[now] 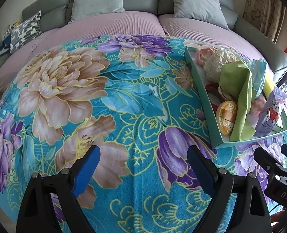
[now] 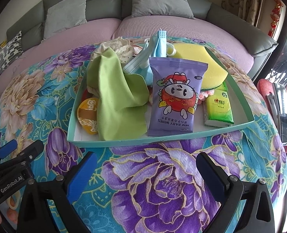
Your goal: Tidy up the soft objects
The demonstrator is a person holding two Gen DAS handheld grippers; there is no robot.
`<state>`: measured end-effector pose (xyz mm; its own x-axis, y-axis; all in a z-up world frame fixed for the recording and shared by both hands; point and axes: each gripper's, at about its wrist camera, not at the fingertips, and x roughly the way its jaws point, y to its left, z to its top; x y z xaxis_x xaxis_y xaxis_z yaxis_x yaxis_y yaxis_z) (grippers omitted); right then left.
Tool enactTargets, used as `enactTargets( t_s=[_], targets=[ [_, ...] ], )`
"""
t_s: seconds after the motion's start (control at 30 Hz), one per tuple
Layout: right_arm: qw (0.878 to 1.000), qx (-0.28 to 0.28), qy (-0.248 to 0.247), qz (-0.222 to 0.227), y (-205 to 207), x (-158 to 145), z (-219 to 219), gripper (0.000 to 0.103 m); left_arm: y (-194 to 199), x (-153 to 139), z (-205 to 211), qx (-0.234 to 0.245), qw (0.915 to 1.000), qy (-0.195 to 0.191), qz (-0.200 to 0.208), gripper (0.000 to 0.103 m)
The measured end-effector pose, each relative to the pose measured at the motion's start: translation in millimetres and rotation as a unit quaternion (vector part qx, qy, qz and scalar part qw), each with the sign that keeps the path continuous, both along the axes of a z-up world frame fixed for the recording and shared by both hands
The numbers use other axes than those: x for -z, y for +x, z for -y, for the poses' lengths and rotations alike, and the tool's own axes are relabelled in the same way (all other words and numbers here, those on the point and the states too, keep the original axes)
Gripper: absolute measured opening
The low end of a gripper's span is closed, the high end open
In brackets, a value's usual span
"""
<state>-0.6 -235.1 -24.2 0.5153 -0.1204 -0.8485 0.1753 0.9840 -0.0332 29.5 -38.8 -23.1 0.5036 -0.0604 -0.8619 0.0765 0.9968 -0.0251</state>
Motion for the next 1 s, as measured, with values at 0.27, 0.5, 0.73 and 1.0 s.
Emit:
enactTargets(
  t_s=[0.27, 0.5, 0.73, 1.0],
  targets=[
    [1.0, 0.0, -0.001, 0.004, 0, 0, 2, 0.103, 2, 5, 5, 0.004, 0.9999, 0.012, -0.001, 0.091],
    [1.0, 0.001, 0.0, 0.009, 2, 0, 5, 0.103, 5, 11, 10, 0.007, 0.9995, 0.031, -0.001, 0.091],
    [1.0, 0.004, 0.0, 0.007, 7, 4, 6, 0.103, 8, 13, 13, 0.013, 0.999, 0.042, -0.002, 0.091],
    [1.0, 0.001, 0.001, 0.009, 12, 5, 4, 0.103, 10, 16, 14, 0.011, 0.9982, 0.058, 0.004, 0.091]
  ],
)
